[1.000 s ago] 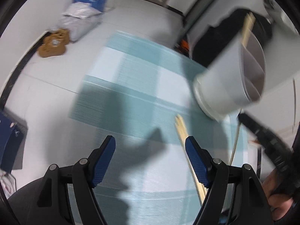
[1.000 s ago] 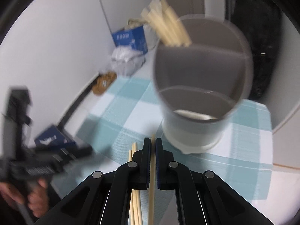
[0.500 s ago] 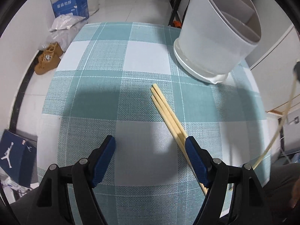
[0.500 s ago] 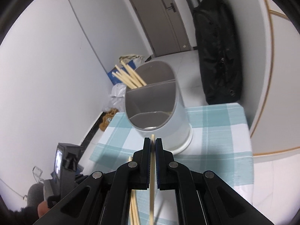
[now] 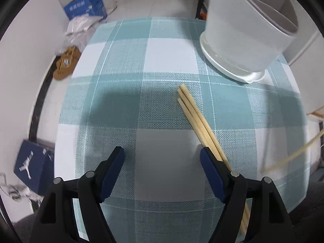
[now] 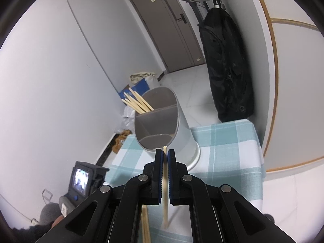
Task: Organize utensils
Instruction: 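Lift the chopstick with the right tool while the left tool grasps another chopstick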
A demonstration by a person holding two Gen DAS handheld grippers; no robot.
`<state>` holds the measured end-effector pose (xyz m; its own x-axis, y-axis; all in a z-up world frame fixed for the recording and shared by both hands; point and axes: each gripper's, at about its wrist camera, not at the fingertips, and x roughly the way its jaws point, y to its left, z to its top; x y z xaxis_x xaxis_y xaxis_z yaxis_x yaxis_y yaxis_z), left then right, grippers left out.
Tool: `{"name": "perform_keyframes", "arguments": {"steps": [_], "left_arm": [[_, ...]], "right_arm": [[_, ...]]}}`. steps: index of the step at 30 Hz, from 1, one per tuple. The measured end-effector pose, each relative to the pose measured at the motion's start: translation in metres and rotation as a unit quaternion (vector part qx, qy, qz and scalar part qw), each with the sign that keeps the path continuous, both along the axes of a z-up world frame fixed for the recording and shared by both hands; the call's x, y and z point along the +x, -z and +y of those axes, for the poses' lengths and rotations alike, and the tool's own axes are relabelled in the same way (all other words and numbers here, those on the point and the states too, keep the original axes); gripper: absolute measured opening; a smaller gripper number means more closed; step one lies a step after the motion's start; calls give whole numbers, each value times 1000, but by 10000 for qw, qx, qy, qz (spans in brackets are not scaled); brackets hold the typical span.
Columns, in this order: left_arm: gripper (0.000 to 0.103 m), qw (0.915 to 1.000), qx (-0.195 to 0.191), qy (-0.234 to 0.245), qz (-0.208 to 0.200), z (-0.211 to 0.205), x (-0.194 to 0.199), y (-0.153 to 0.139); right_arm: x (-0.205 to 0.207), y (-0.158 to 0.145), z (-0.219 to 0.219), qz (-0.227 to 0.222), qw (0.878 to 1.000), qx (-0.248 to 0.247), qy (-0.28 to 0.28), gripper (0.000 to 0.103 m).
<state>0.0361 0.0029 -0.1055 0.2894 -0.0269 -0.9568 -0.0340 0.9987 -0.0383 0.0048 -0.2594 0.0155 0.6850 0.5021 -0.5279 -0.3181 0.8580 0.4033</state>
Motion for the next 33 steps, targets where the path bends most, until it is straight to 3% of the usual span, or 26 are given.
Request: {"name": "perform_keyframes", "arguments": {"steps": [6,11,15,28,31,33], "left_arm": [[73,9983,-565,-120,-41,3,3,-1],[74,9997,-209,117,-90,-7,6,3],[73,9999,-133,-64,70,-1,7,7],[72,9992,383,-11,129,-5,10,3],[58,9987,486,70,104,-7,21,3],[34,9990,404,109,132,-10,22,1]], "right_arm": [[-5,-7,-5,-124,9999,99,-14,4],[-6,-7,-6,-98,9999,129,-39,4],[-7,-8,-6,-122,9998,142,-70,4],[-9,-11,-5,-170,9996,178,-124,4],[-8,-10,-4,-162,9997,140,-129,4],[-8,-10,-4,-144,9997,129,-125,4]]}}
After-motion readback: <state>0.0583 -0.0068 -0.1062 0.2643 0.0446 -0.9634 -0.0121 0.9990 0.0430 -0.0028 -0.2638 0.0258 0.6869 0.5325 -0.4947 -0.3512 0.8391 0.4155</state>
